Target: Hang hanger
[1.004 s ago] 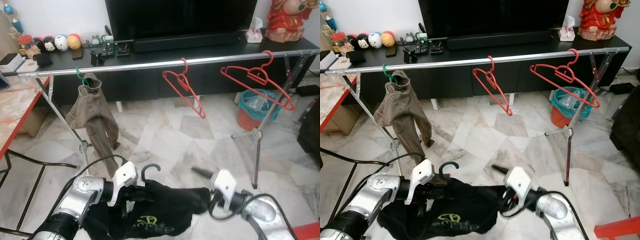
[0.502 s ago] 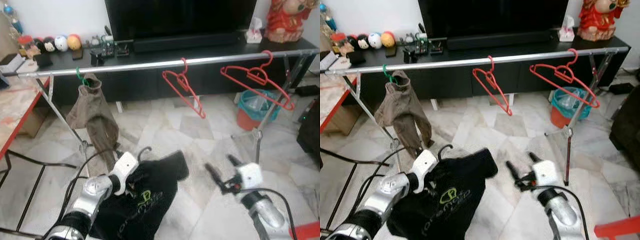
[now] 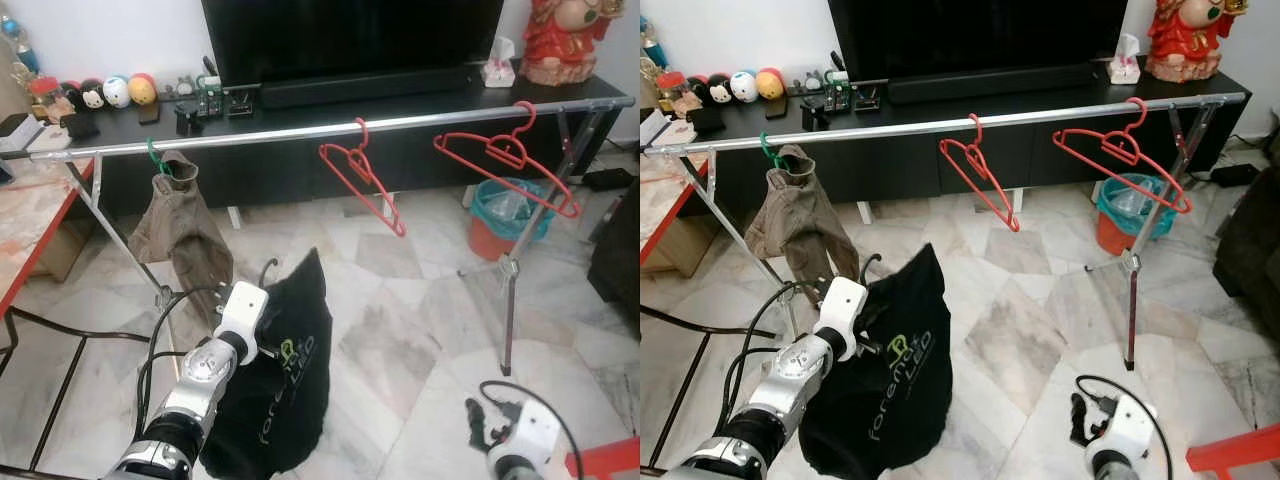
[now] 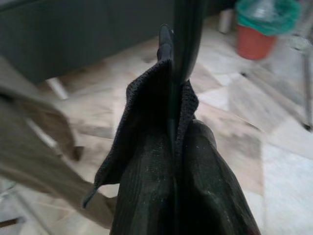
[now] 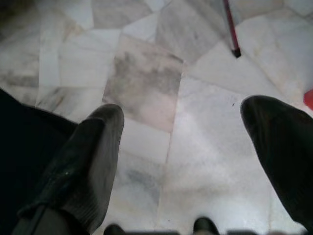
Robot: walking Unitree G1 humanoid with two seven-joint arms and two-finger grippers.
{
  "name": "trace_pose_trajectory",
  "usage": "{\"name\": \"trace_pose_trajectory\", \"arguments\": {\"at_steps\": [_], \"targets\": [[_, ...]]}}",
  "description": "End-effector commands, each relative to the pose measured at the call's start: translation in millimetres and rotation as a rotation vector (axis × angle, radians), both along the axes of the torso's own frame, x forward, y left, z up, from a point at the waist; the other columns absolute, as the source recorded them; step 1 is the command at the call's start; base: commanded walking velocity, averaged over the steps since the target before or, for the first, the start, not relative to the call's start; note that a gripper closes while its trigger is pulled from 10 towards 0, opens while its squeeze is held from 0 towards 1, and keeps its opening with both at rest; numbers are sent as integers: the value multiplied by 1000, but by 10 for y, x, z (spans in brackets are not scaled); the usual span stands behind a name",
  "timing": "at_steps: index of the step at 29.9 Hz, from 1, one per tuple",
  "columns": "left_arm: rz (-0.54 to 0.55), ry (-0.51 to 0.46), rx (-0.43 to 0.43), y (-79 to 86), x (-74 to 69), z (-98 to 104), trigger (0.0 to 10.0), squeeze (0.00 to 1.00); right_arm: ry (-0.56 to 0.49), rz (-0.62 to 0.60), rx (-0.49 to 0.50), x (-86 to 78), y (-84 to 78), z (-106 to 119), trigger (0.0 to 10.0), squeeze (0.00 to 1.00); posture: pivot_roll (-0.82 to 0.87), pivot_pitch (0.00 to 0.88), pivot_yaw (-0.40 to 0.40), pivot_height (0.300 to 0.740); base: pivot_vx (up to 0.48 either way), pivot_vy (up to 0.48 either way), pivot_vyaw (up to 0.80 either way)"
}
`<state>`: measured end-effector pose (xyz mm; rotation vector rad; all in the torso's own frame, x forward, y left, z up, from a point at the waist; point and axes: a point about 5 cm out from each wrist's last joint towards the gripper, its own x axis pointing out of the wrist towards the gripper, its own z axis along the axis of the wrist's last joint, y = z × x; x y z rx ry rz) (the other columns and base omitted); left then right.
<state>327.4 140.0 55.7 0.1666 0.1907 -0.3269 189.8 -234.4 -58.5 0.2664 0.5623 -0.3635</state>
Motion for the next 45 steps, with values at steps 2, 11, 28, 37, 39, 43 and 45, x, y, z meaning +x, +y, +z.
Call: {"name": "trace_pose_trajectory", "arguments": {"at_steps": [2,11,28,37,39,43,45], "targets": [[62,-69,-23,71,72,128,10000,0,78,-15,0,-104,36,-92,10000,0,-53,0,96,740,0,0,0],[50,-165,-39,-109,94,241,10000,0,230,-83,27,-380,125,-278,10000,0,-60,0,94,740,0,0,0],[47,-173,-58,-168,134,279,10000,0,243,-111,64,-449,130,-311,10000,0,-62,0,94,740,60,0,0],[50,-166,-51,-157,133,264,10000,0,239,-110,81,-451,130,-313,10000,0,-63,0,95,740,276,0,-324],[56,-160,-52,-139,130,253,10000,0,232,-101,89,-449,141,-313,10000,0,-62,0,95,740,289,0,0],[69,-147,-58,-105,123,229,10000,0,233,-84,100,-452,168,-321,10000,0,-61,0,95,740,277,0,0],[77,-136,-75,-78,114,211,10000,0,234,-82,104,-452,178,-323,10000,0,-63,0,95,740,124,0,0]]}}
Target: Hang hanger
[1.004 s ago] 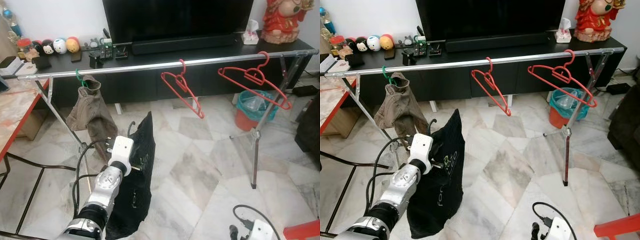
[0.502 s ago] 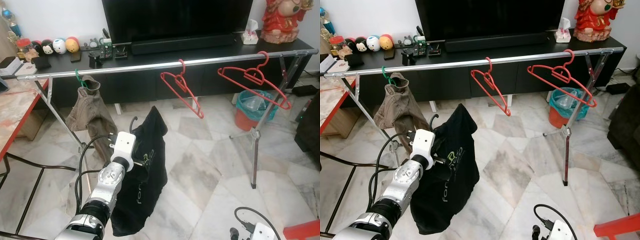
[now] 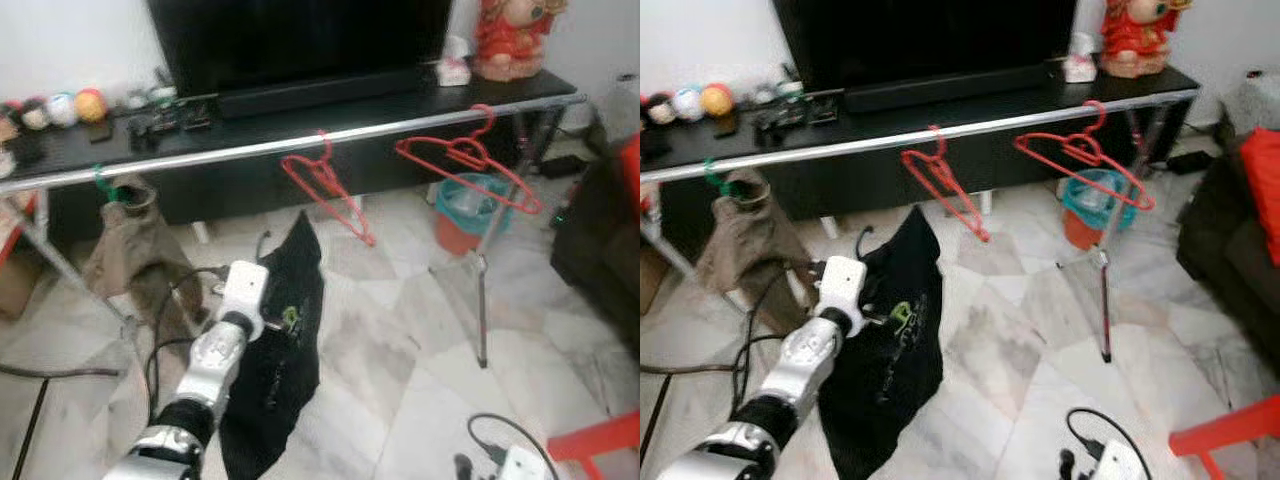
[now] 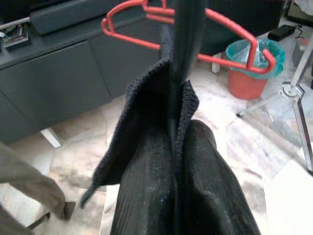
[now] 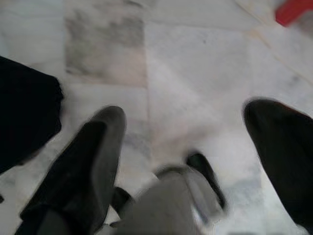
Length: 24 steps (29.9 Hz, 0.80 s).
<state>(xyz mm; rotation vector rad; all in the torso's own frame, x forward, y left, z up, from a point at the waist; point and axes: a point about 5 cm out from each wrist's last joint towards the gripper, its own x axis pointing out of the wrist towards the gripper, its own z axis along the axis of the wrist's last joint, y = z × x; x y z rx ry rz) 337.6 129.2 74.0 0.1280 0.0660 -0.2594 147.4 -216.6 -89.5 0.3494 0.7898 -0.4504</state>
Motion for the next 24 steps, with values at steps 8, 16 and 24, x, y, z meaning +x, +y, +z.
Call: {"name": "trace_pose_trajectory", "arguments": {"at_steps": [8,16,24], "targets": [[46,-33,32,397,-73,5,10000,0,4,7,19,-24,10,-14,10000,0,-67,0,98,740,0,0,0],[107,-44,84,761,-234,-16,10000,0,-5,18,24,-19,10,-10,10000,0,-65,0,93,740,0,0,0],[51,-55,85,785,-324,3,10000,0,-13,26,27,-25,14,-9,10000,0,-76,0,97,740,0,0,0]]}}
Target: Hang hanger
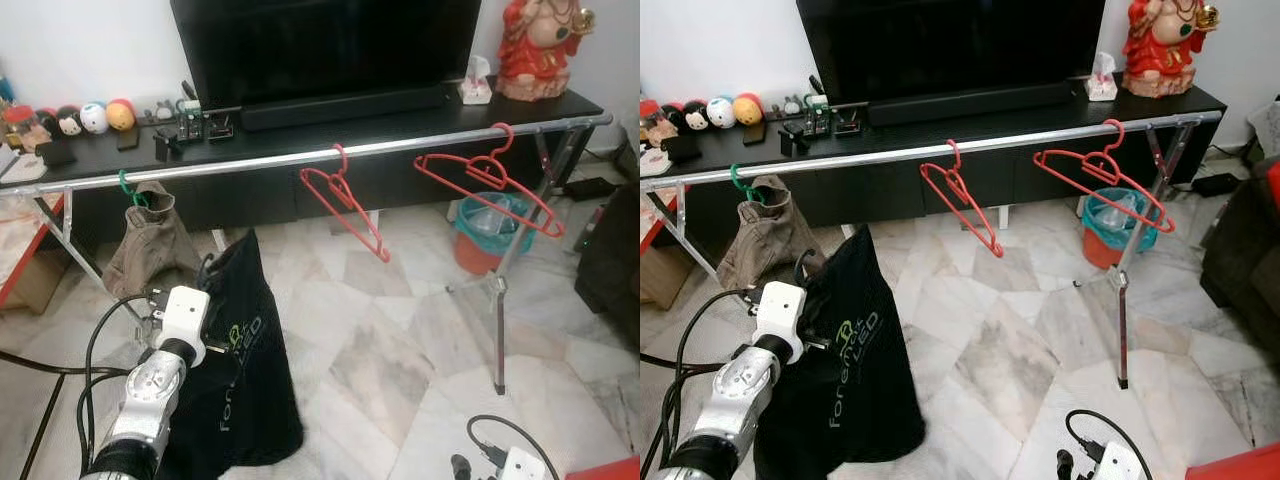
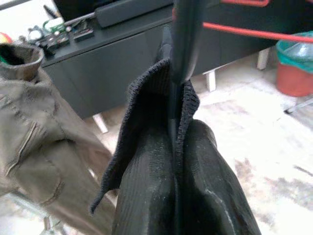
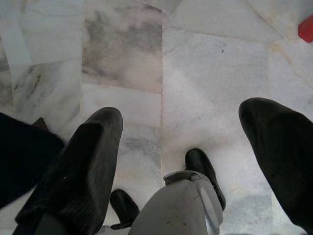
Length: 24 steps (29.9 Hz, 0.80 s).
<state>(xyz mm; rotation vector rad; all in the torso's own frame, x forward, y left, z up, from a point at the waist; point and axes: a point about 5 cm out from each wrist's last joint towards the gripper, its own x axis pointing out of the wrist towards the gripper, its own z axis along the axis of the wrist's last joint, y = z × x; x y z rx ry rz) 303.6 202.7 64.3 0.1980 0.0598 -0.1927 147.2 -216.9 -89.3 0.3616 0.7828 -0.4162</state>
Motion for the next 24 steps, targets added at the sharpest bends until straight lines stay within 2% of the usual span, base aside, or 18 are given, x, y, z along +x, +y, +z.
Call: {"name": "trace_pose_trajectory", "arguments": {"at_steps": [1,3,7,11,14,18,24], "targets": [[-22,-34,22,63,4,105,10000,0,2,1,6,-26,14,-11,10000,0,-77,0,98,740,0,0,0],[-35,-29,50,134,-17,119,10000,0,5,-3,1,-43,-5,-13,10000,0,-75,0,99,740,0,0,0],[-5,-20,36,183,-21,113,10000,0,10,-2,-8,-66,-28,-16,10000,0,-73,0,98,740,0,0,0],[3,-21,24,136,-15,103,10000,0,5,9,-19,-69,-36,-11,10000,0,-74,0,98,740,0,0,0],[3,-20,9,82,-12,93,10000,0,-7,13,-10,-66,-29,-8,10000,0,-76,0,97,740,0,0,683],[-5,-15,3,47,-10,83,10000,0,-11,10,-7,-66,-26,-8,10000,0,-77,0,98,740,0,-262,570],[7,-15,4,66,3,96,10000,0,-7,23,-9,-62,-29,-7,10000,0,-71,0,97,740,0,-330,0]]}}
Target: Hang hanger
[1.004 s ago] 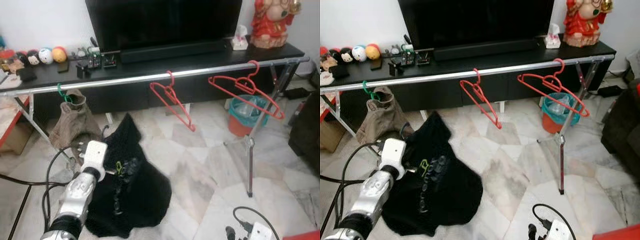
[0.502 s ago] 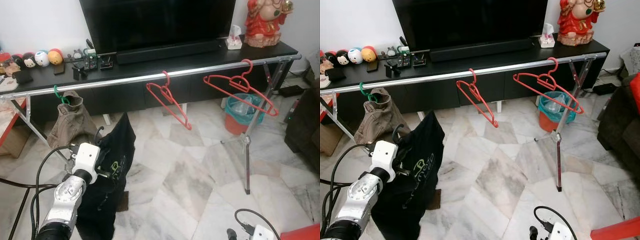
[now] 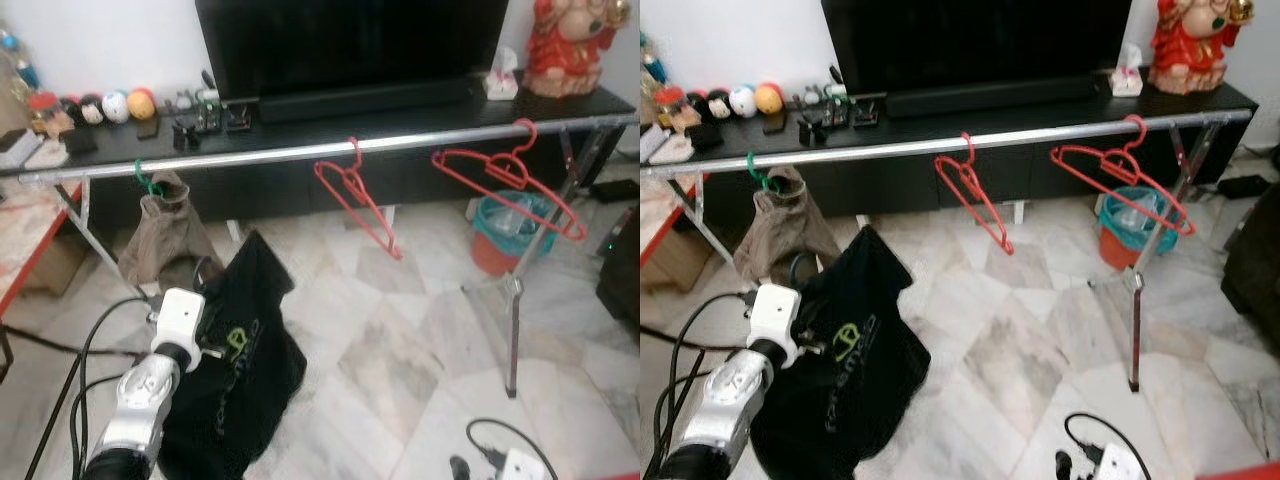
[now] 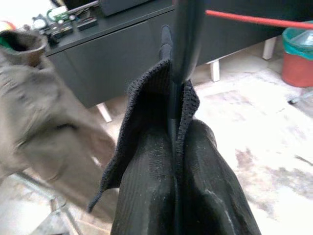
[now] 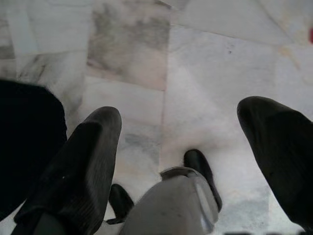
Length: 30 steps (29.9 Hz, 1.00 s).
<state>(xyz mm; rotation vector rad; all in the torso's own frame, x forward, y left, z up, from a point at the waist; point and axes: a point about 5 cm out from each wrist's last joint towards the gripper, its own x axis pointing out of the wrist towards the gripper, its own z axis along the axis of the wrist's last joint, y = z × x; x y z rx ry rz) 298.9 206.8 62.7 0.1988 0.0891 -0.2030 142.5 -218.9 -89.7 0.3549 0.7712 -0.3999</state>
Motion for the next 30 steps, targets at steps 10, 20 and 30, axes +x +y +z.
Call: {"name": "trace_pose_trajectory", "arguments": {"at_steps": [10,20,30], "targets": [[22,-45,0,18,73,125,10000,0,-8,-3,39,0,24,-7,10000,0,-71,0,94,740,0,-457,401],[56,-24,-12,30,52,81,10000,0,-14,40,15,19,29,5,10000,0,-70,0,89,740,0,-411,240],[94,22,-89,-21,-5,-60,10000,0,-17,33,25,28,12,9,10000,0,-85,0,61,740,0,0,212]]}}
